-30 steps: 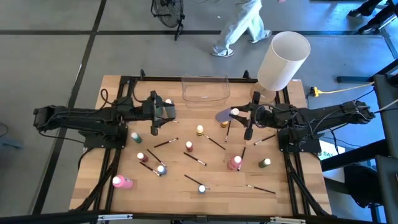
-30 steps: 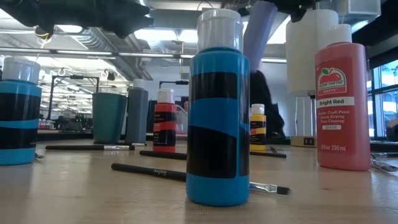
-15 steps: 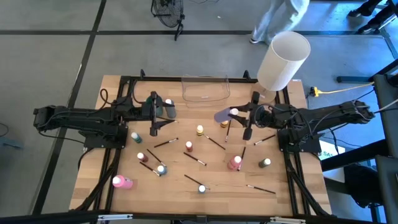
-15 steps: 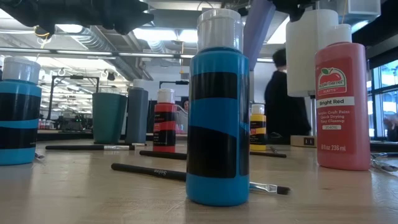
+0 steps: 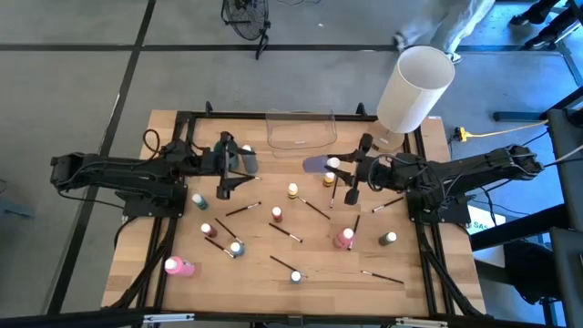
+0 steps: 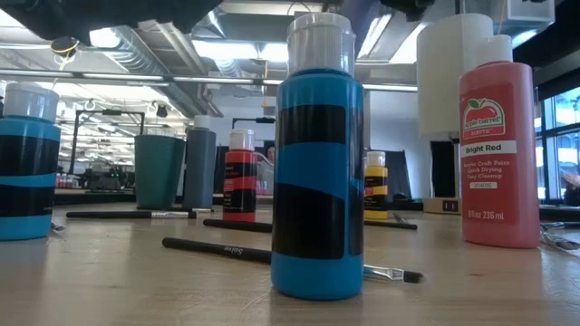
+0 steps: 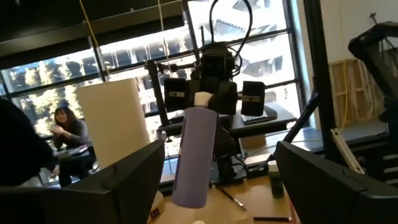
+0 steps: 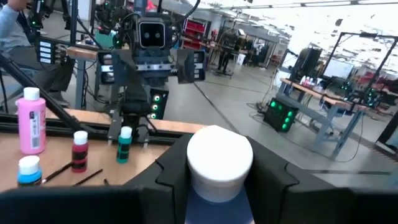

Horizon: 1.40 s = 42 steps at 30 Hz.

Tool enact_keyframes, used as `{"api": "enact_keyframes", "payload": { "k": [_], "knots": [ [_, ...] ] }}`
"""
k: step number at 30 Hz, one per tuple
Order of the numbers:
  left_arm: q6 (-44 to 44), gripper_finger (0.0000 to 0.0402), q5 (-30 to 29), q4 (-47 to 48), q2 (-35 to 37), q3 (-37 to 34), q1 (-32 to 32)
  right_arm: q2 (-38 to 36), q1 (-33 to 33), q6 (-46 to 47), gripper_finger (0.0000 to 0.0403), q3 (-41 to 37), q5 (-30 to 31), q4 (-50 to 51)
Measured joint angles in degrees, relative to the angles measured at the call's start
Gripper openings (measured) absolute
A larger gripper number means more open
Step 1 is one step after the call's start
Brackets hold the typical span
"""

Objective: Pick & Place Paint Supplies
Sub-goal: Put the violet bottle into the transparent bin

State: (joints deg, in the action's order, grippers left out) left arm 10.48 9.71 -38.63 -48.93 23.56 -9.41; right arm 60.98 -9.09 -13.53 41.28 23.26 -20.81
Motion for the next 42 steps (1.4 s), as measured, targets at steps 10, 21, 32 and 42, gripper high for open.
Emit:
{"api": "enact_keyframes", "payload": {
  "k": [10, 21, 32, 42],
  "knots": [
    [4.0, 0.0303, -1.0, 9.2, -13.7, 13.8, 0.0, 4.1, 1.0, 1.1, 0.0117, 4.1, -4.5, 0.0],
    [7.7, 0.0304, 1.8, 15.3, -21.1, 20.3, 0.0, 7.8, 1.3, 0.7, 0.0117, 6.4, -4.5, -0.1],
    [5.3, 0.0304, -1.2, 8.7, -25.9, 21.8, 0.0, 8.4, 1.6, 0.7, 0.0117, 6.5, -4.5, -0.7],
    [1.3, 0.0304, -1.5, 8.4, -26.2, 21.8, 0.0, 9.5, 3.6, 0.6, 0.0117, 6.5, -7.7, -3.3]
  ]
}}
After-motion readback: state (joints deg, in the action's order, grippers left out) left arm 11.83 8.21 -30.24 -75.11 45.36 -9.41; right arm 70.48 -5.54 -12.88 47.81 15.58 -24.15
